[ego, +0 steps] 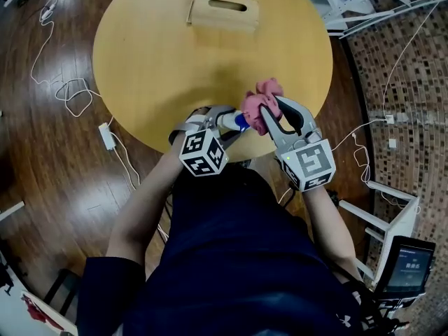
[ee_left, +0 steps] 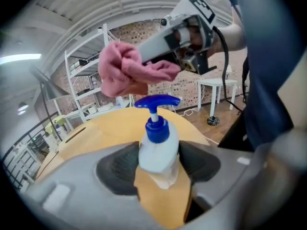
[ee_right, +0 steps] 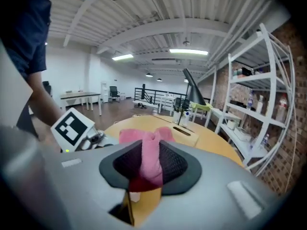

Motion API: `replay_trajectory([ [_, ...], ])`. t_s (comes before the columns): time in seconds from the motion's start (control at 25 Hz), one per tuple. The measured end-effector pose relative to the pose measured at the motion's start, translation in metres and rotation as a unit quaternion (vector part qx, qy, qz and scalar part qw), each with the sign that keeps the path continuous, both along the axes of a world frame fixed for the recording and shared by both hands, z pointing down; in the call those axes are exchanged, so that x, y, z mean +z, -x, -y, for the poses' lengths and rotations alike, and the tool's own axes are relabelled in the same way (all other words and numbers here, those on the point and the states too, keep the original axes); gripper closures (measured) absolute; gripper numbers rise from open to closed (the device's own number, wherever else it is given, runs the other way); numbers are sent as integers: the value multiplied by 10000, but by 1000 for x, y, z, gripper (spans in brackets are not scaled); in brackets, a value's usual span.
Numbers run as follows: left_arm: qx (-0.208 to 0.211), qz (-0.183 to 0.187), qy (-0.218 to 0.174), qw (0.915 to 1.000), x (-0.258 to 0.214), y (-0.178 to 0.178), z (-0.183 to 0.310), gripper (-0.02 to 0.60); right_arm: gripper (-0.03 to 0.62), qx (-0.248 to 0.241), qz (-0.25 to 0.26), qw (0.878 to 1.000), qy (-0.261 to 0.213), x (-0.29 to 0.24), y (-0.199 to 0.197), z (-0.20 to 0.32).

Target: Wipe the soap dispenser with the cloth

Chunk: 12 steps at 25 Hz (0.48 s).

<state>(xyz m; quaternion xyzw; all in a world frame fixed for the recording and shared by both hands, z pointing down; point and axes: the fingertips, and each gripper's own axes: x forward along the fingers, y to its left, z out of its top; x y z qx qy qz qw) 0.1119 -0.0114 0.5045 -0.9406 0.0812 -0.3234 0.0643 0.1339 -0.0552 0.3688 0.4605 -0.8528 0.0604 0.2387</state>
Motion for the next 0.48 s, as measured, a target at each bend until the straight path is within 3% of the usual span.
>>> replay_trajectory([
  [0.08,-39,4,1,10000,0,-2,2,319,488,-567,-379,9976,-131,1,26,-13],
  [0.16,-81,1,30,10000,1,-6,0,319,488,-754,-726,9943,-208,16,39,-19],
  [0.28,-144,-4,1,9999,-1,-14,-2,321,490,-404,-819,9953,-317,28,24,-7],
  [0.48,-337,-34,-4,9994,4,0,-4,319,490,553,-356,9977,152,40,-12,9],
])
